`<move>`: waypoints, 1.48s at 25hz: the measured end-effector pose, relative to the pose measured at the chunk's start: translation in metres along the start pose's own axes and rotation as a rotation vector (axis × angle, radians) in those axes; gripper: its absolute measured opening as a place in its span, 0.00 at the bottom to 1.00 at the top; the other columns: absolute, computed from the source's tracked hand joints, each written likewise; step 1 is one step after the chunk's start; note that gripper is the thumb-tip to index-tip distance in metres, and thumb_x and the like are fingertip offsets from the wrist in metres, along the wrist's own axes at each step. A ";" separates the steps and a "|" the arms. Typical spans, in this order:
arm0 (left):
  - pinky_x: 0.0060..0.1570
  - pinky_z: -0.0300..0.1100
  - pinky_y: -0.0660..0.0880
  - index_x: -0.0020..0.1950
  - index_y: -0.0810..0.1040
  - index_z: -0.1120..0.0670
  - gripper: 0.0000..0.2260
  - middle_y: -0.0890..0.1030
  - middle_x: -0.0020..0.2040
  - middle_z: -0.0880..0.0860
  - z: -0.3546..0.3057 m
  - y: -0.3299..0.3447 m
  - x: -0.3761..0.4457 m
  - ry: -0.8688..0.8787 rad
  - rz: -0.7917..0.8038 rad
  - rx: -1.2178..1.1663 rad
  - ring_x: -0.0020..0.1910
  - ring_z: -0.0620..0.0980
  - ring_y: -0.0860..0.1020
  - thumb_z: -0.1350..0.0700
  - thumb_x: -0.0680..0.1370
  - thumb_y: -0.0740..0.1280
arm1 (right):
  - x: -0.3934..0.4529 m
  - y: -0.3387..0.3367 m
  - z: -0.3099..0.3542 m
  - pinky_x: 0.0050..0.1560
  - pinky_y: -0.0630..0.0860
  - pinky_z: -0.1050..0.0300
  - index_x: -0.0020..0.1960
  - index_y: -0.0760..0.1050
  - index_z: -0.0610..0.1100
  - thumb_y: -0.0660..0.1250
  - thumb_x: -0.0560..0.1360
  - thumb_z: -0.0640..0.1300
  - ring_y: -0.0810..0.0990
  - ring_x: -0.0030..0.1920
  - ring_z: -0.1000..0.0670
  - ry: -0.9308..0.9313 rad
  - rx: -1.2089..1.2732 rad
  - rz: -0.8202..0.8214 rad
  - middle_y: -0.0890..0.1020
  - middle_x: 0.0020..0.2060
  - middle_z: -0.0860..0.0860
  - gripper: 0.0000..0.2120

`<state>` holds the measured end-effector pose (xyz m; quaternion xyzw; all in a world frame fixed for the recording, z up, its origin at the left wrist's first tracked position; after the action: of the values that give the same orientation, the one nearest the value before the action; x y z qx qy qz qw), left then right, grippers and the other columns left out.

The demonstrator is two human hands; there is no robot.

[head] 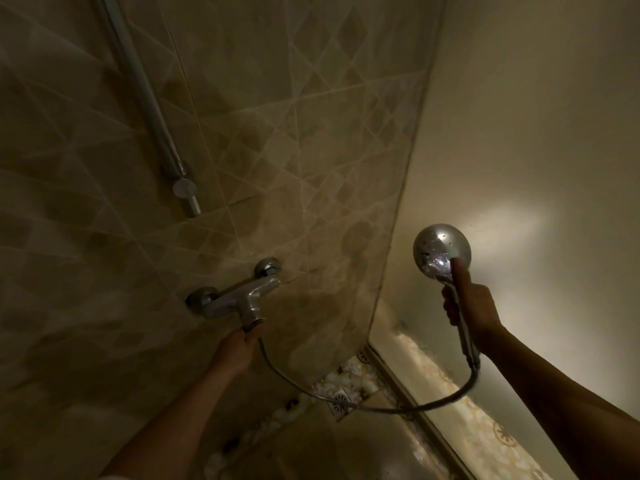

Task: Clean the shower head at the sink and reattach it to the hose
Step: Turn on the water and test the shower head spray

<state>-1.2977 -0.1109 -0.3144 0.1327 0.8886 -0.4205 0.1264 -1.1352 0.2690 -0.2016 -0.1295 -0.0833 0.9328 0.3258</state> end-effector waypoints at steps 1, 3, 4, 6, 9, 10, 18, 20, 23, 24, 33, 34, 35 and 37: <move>0.42 0.43 0.66 0.48 0.80 0.61 0.23 0.82 0.48 0.65 0.000 0.001 0.001 0.007 -0.011 -0.002 0.50 0.61 0.79 0.42 0.79 0.58 | 0.000 -0.002 -0.001 0.32 0.69 0.57 0.38 0.76 0.39 0.54 0.75 0.72 0.70 0.27 0.49 -0.003 0.000 -0.010 0.76 0.29 0.45 0.36; 0.43 0.43 0.67 0.50 0.81 0.61 0.21 0.81 0.49 0.65 0.000 0.002 0.000 0.014 -0.023 -0.016 0.51 0.61 0.79 0.44 0.79 0.60 | 0.002 -0.004 -0.002 0.32 0.69 0.56 0.37 0.76 0.38 0.54 0.74 0.72 0.70 0.27 0.49 -0.009 0.000 -0.026 0.75 0.29 0.45 0.36; 0.44 0.44 0.67 0.51 0.81 0.61 0.20 0.81 0.49 0.65 -0.002 0.003 -0.002 0.007 -0.026 -0.030 0.52 0.61 0.79 0.45 0.80 0.60 | 0.002 -0.005 -0.001 0.32 0.69 0.56 0.37 0.76 0.39 0.54 0.75 0.71 0.70 0.27 0.49 -0.012 0.001 -0.025 0.75 0.28 0.45 0.36; 0.46 0.46 0.69 0.51 0.81 0.62 0.20 0.81 0.50 0.66 -0.005 0.005 -0.002 0.006 -0.042 -0.059 0.53 0.61 0.79 0.46 0.80 0.61 | 0.004 -0.007 -0.001 0.33 0.69 0.56 0.37 0.76 0.39 0.54 0.75 0.71 0.70 0.27 0.48 -0.019 0.005 -0.025 0.75 0.29 0.45 0.35; 0.47 0.47 0.71 0.48 0.81 0.63 0.22 0.81 0.49 0.67 -0.007 0.008 -0.002 -0.012 -0.053 -0.066 0.51 0.62 0.79 0.45 0.80 0.60 | 0.007 -0.009 -0.004 0.33 0.69 0.56 0.38 0.76 0.39 0.53 0.75 0.72 0.70 0.27 0.48 -0.011 0.021 -0.025 0.75 0.29 0.45 0.36; 0.46 0.46 0.70 0.48 0.81 0.63 0.22 0.81 0.50 0.66 -0.008 0.009 -0.003 -0.015 -0.051 -0.061 0.51 0.61 0.79 0.45 0.80 0.59 | 0.008 -0.009 -0.005 0.33 0.69 0.56 0.37 0.76 0.39 0.53 0.74 0.72 0.70 0.27 0.48 -0.010 0.022 -0.026 0.75 0.29 0.44 0.36; 0.45 0.42 0.69 0.49 0.81 0.63 0.20 0.81 0.50 0.64 -0.009 0.009 0.004 -0.043 -0.010 -0.061 0.51 0.59 0.79 0.46 0.80 0.60 | 0.013 -0.009 -0.003 0.32 0.69 0.57 0.37 0.74 0.39 0.52 0.76 0.71 0.69 0.26 0.49 -0.021 0.024 -0.015 0.74 0.29 0.45 0.35; 0.44 0.41 0.67 0.52 0.80 0.62 0.19 0.81 0.50 0.63 -0.008 0.010 0.005 -0.033 0.015 -0.025 0.50 0.56 0.79 0.47 0.81 0.59 | 0.015 -0.010 -0.003 0.32 0.69 0.57 0.37 0.74 0.39 0.53 0.76 0.70 0.69 0.27 0.48 -0.019 0.013 -0.011 0.74 0.29 0.45 0.34; 0.42 0.42 0.67 0.49 0.80 0.64 0.22 0.81 0.47 0.66 -0.006 0.010 0.007 -0.044 0.006 -0.036 0.49 0.59 0.80 0.46 0.80 0.60 | 0.018 -0.012 -0.003 0.32 0.68 0.57 0.36 0.74 0.40 0.53 0.77 0.69 0.68 0.27 0.48 -0.010 0.003 -0.004 0.74 0.29 0.45 0.33; 0.43 0.42 0.67 0.50 0.81 0.63 0.22 0.81 0.47 0.66 -0.005 0.011 0.008 -0.038 0.010 -0.024 0.49 0.60 0.80 0.45 0.80 0.59 | 0.018 -0.012 -0.003 0.32 0.68 0.58 0.36 0.74 0.40 0.53 0.77 0.69 0.68 0.27 0.48 -0.009 0.000 0.000 0.73 0.29 0.45 0.33; 0.44 0.42 0.69 0.52 0.81 0.60 0.20 0.81 0.48 0.64 -0.002 0.012 0.009 -0.039 0.003 -0.004 0.50 0.60 0.79 0.44 0.80 0.59 | 0.019 -0.013 0.004 0.30 0.68 0.58 0.34 0.72 0.40 0.52 0.76 0.69 0.68 0.25 0.49 -0.016 0.007 0.015 0.72 0.25 0.49 0.33; 0.45 0.43 0.69 0.52 0.81 0.60 0.21 0.81 0.48 0.64 -0.002 0.013 0.010 -0.036 -0.001 -0.004 0.50 0.60 0.79 0.44 0.79 0.59 | 0.019 -0.014 0.005 0.30 0.67 0.58 0.34 0.72 0.41 0.52 0.76 0.70 0.67 0.25 0.49 -0.016 0.008 0.029 0.72 0.25 0.49 0.33; 0.45 0.44 0.70 0.52 0.81 0.61 0.21 0.81 0.49 0.64 -0.003 0.012 0.009 -0.033 -0.002 -0.001 0.51 0.60 0.79 0.44 0.79 0.59 | 0.020 -0.014 0.004 0.30 0.67 0.58 0.33 0.71 0.41 0.52 0.76 0.70 0.67 0.25 0.49 -0.016 0.006 0.045 0.71 0.25 0.49 0.34; 0.44 0.43 0.69 0.51 0.81 0.61 0.21 0.81 0.49 0.64 -0.005 0.012 0.008 -0.036 -0.009 -0.010 0.50 0.59 0.79 0.45 0.80 0.59 | 0.022 -0.016 0.005 0.29 0.67 0.57 0.31 0.70 0.41 0.52 0.76 0.70 0.66 0.24 0.49 -0.019 -0.006 0.067 0.71 0.24 0.49 0.34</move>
<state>-1.3015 -0.0987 -0.3231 0.1206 0.8888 -0.4190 0.1413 -1.1438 0.2943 -0.1975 -0.1242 -0.0849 0.9441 0.2934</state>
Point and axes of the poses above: each hand's wrist, its own x-axis towards the middle knuckle, its own y-axis out of the palm, z = x × y, the point moved 1 cm from there along x, towards the middle knuckle
